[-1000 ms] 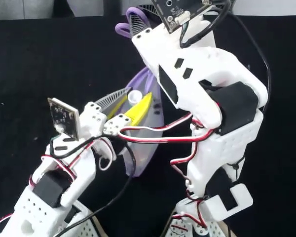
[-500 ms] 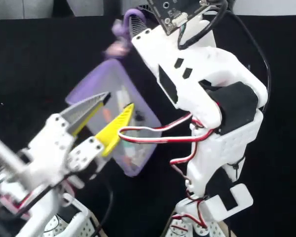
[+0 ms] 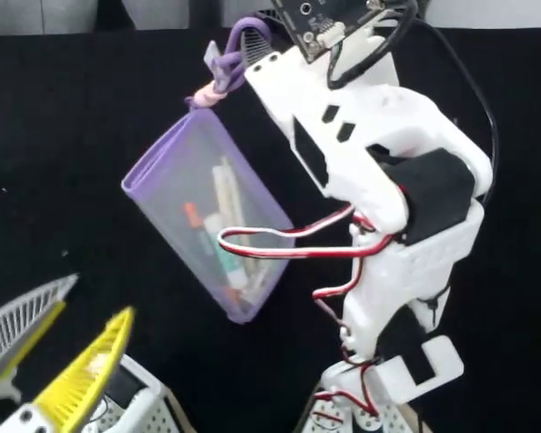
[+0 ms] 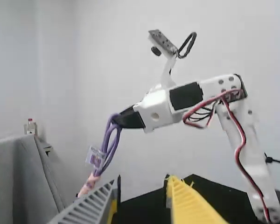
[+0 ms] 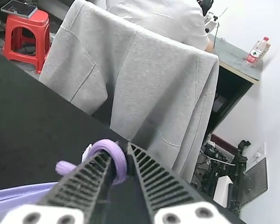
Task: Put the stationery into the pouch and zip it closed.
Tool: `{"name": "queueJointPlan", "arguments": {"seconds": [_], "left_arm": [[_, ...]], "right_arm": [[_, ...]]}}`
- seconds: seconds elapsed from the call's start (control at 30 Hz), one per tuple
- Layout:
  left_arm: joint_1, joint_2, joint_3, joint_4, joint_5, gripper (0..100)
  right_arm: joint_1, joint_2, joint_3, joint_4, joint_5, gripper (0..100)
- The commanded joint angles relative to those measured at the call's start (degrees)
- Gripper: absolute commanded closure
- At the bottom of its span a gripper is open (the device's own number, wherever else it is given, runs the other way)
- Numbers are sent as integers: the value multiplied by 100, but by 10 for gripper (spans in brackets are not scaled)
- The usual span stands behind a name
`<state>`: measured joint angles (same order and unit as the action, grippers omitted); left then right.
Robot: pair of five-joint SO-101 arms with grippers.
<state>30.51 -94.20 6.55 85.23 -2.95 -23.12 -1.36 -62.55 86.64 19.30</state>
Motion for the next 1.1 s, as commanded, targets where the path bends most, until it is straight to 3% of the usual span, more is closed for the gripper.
{"name": "queueJointPlan", "arguments": {"seconds": [0.0,0.1,0.3,0.63,0.8,1.07], "left_arm": [[31,-607,699,422,-35,830],[31,-1160,1508,484,-9,830],[-198,-1046,2440,220,-35,830],[-251,-1055,2440,352,-35,830],[-251,-1055,2070,730,-35,830],[-251,-1055,1701,1020,-35,830]], "right_arm": [[-9,-295,-505,176,26,987],[-123,-409,-708,325,26,987],[-633,-646,-1059,-325,53,987],[-949,-716,-629,-1662,396,987],[-1345,-681,-602,-1890,422,987],[-1398,-585,-286,-2462,431,987]]}}
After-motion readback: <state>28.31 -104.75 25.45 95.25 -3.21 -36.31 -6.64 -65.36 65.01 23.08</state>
